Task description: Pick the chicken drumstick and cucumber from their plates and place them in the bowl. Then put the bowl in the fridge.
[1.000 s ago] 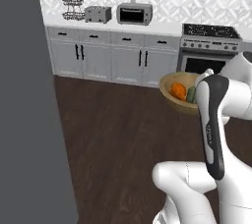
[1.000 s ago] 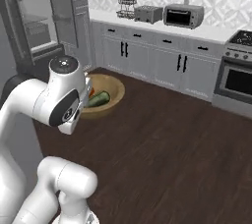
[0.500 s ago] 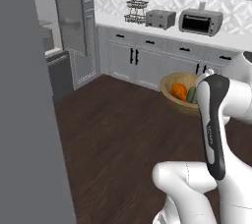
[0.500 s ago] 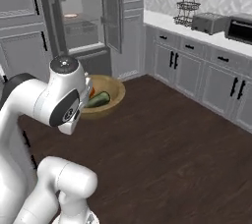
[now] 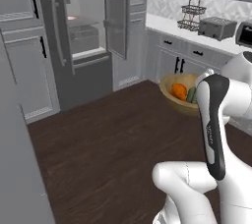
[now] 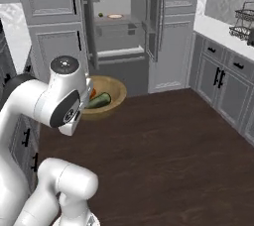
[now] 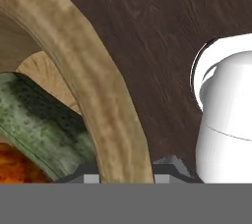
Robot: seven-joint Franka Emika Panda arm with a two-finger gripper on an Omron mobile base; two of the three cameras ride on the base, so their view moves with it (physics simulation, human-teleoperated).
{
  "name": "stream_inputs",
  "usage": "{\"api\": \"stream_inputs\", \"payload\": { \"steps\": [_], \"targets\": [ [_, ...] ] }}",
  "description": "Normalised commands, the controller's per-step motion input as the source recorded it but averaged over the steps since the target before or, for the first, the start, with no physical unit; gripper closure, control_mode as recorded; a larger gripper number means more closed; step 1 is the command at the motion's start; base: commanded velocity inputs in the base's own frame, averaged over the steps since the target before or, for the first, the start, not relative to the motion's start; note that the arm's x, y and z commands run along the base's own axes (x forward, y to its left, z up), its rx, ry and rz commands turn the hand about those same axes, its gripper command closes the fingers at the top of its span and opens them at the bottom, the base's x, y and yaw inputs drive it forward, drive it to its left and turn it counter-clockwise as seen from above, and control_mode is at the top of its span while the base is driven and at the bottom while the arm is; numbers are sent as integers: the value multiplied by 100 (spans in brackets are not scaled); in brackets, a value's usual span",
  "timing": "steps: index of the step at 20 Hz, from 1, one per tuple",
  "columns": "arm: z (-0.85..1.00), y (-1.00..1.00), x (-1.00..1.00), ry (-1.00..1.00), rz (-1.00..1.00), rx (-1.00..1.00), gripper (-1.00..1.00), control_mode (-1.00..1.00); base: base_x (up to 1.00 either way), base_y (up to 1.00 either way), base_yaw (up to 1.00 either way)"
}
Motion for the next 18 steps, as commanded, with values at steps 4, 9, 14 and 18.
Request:
{"api": "stream_inputs", "payload": {
  "steps": [4, 9, 14, 18],
  "targets": [
    [0, 0, 0, 0, 0, 0, 100, 100, 65, -100, 54],
    [0, 0, 0, 0, 0, 0, 100, 100, 57, -100, 55],
    [0, 0, 0, 0, 0, 0, 100, 100, 75, -100, 34],
    [0, 0, 0, 0, 0, 0, 100, 100, 100, -64, 11]
  ]
}}
